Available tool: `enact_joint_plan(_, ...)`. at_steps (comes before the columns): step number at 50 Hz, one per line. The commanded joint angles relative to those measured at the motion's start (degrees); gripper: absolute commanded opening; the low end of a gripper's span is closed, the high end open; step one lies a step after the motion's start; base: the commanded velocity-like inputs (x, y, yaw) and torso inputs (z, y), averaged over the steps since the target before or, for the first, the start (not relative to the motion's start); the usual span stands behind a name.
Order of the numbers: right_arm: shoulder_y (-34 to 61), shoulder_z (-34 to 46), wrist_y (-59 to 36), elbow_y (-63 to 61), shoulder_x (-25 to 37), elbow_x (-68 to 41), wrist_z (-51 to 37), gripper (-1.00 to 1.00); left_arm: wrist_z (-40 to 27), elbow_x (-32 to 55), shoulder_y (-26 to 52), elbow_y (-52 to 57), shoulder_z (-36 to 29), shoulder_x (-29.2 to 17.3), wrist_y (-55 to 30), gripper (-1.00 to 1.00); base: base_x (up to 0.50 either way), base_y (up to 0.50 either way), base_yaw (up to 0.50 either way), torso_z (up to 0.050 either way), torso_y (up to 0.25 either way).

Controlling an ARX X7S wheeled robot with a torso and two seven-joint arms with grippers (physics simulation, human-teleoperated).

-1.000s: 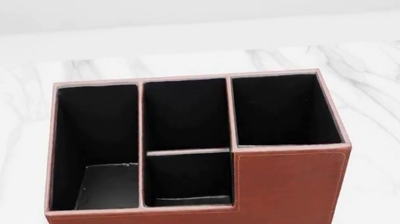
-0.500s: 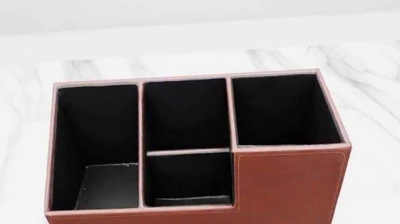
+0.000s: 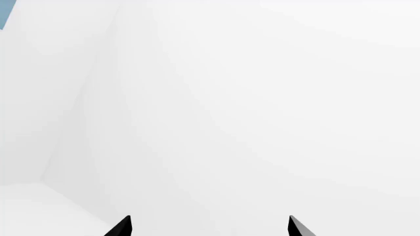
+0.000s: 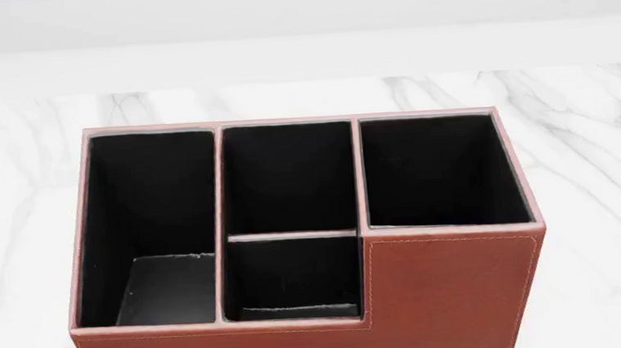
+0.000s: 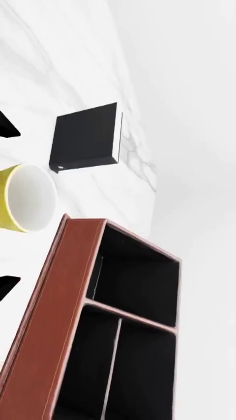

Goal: Pick up the yellow and white mug and place it to the right of the caddy.

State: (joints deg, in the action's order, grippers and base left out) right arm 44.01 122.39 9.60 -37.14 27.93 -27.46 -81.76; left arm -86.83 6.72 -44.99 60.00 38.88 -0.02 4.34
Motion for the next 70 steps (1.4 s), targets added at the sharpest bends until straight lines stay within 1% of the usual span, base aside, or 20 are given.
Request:
enact_joint_plan(1,-1.8,-0.8,1.5,2.1,0.6,-0.3,1.2,1.00,0.0,-0.2,0.0,0.0,-0.3,0.0,0.0,1.00,0.00,0.00,0.00,0.000,0.000)
enact_joint_plan(7,-2.4,-1.0,2.0,3.0,0.4,-0.7,2.3,1.00,0.1,0.7,0.0,0.0,0.7,0.0,0.0,1.00,0.00,0.00,0.00,0.000,0.000)
enact_joint_plan(19,-3.2,-2.0,4.4,6.7,0.2,-3.0,5.4,1.00,0.1,0.1,0.0,0.0,0.1,0.0,0.1,1.00,0.00,0.00,0.00,0.000,0.000)
enact_joint_plan(27,-2.9,-3.4,6.8,8.6,1.6,-4.8,7.2,1.00,0.0,-0.2,0.0,0.0,-0.2,0.0,0.1,1.00,0.00,0.00,0.00,0.000,0.000)
enact_joint_plan(35,-3.1,-4.2,8.3,11.1,1.6,-6.7,9.2,1.00,0.0,-0.5,0.0,0.0,-0.5,0.0,0.0,1.00,0.00,0.00,0.00,0.000,0.000)
enact_joint_plan(41,-3.2,-4.3,8.4,12.3,0.8,-7.9,10.8,1.00,0.0,-0.4,0.0,0.0,-0.3,0.0,0.1,1.00,0.00,0.00,0.00,0.000,0.000)
enact_joint_plan(49,-3.8,-2.4,6.6,13.0,-1.4,-8.3,13.7,1.00,0.0,-0.1,0.0,0.0,0.0,0.0,0.1,1.00,0.00,0.00,0.00,0.000,0.000)
enact_joint_plan(62,-4.8,-3.6,9.8,17.3,-1.2,-12.2,18.2,1.00,-0.1,-0.8,0.0,0.0,-0.7,0.0,0.0,1.00,0.00,0.00,0.00,0.000,0.000)
enact_joint_plan(70,-5.6,-4.2,10.7,21.0,-2.4,-15.2,21.2,1.00,0.0,-0.2,0.0,0.0,0.0,0.0,0.2,1.00,0.00,0.00,0.00,0.000,0.000)
